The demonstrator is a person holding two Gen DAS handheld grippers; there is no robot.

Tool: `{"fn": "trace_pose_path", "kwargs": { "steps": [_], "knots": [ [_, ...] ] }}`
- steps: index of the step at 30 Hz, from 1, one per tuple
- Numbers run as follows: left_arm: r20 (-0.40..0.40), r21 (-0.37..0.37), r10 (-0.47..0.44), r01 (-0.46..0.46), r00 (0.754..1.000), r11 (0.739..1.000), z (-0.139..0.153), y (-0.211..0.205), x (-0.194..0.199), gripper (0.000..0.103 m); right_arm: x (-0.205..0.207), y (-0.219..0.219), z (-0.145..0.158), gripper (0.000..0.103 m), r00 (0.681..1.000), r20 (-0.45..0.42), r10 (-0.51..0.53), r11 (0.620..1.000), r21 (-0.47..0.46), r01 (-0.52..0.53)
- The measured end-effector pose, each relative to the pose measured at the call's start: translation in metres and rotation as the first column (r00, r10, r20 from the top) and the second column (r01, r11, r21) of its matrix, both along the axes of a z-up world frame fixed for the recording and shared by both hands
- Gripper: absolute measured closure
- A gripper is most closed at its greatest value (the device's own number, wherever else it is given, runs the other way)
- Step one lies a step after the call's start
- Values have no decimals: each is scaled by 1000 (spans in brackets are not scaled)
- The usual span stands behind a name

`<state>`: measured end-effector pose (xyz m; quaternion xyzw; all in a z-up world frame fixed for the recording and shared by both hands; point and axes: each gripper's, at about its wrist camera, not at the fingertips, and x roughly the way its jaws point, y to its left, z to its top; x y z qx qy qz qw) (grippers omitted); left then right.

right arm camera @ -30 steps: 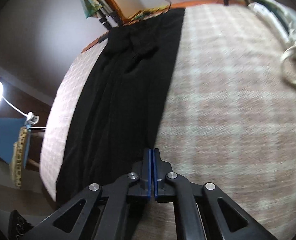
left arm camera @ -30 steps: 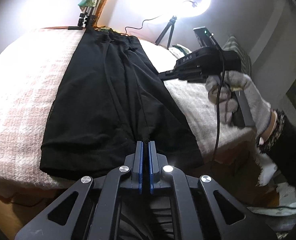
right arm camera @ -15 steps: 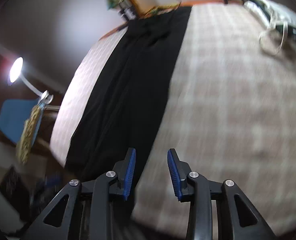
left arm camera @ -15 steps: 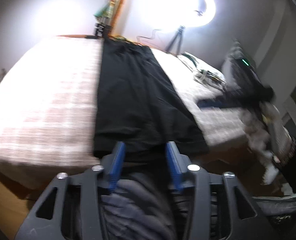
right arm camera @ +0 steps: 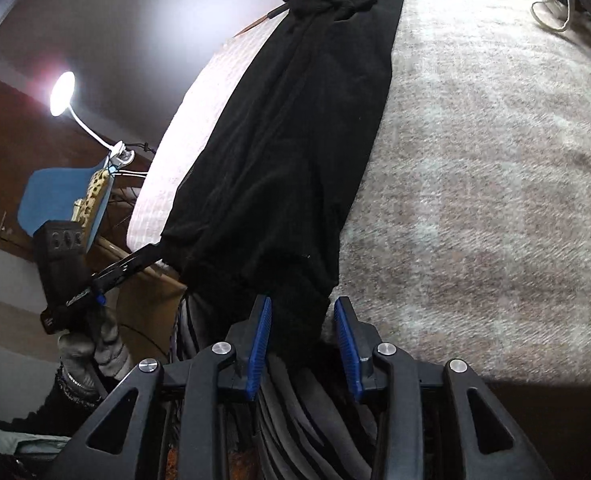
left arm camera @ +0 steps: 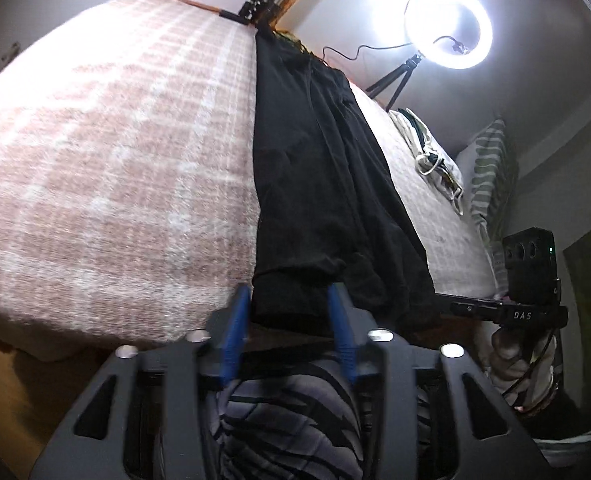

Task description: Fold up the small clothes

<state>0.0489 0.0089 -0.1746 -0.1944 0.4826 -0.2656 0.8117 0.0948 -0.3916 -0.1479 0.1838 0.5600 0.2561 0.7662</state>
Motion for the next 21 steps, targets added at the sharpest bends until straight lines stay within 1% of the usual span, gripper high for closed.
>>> {"fn": "trace_pose_path", "kwargs": {
  "steps": [1,2,3,5,6,7,9,11,12,13,14,15,17,21],
  "knots": [
    [2,7,-9,9,1000,1000,1,-2,-1,90,-2,0,0,69,1000,9,9,1000,-3,-9],
    [10,13,-18,18,1000,1000,1,-4,-2,92,-3,3,0,70,1000,10,18,1000,-3,-18],
    [17,10,-25,25,1000,1000,1,-5,-2,97,-4,5,0,71,1000,12,19,1000,-4,-19],
    [23,1,-29,29,999,1000,2,-4,-1,99,-3,7,-1,79,1000,16,19,1000,0,-19],
    [25,-3,-27,28,999,1000,3,-3,-1,99,-2,8,-2,89,1000,6,21,1000,10,-22],
    [28,-9,-26,26,999,1000,5,-2,-1,99,0,10,-4,95,1000,-8,20,1000,22,-19],
    [45,-16,-21,22,999,1000,13,2,-3,100,0,11,-5,99,1000,-18,14,999,40,-13],
    [69,-10,-17,18,997,1000,18,7,-5,100,-4,10,1,100,1000,-2,13,997,79,-13],
    [73,-2,-15,15,997,1000,19,8,-6,100,-6,12,5,100,1000,19,12,997,78,-14],
    [72,10,-17,16,997,1000,17,8,-6,100,-7,13,6,100,999,39,14,998,53,-16],
    [64,20,-22,20,998,1000,14,8,-5,100,-6,13,3,100,999,37,19,999,30,-20],
    [54,25,-23,22,998,999,11,7,-5,100,-6,11,-2,101,1000,22,21,999,26,-21],
    [40,18,-27,26,999,999,7,7,-5,100,-4,5,-11,101,1000,-10,6,999,45,-6],
    [45,9,-32,32,998,999,11,5,-7,100,-3,-1,-7,101,1000,-5,-6,998,68,6]
  ]
}}
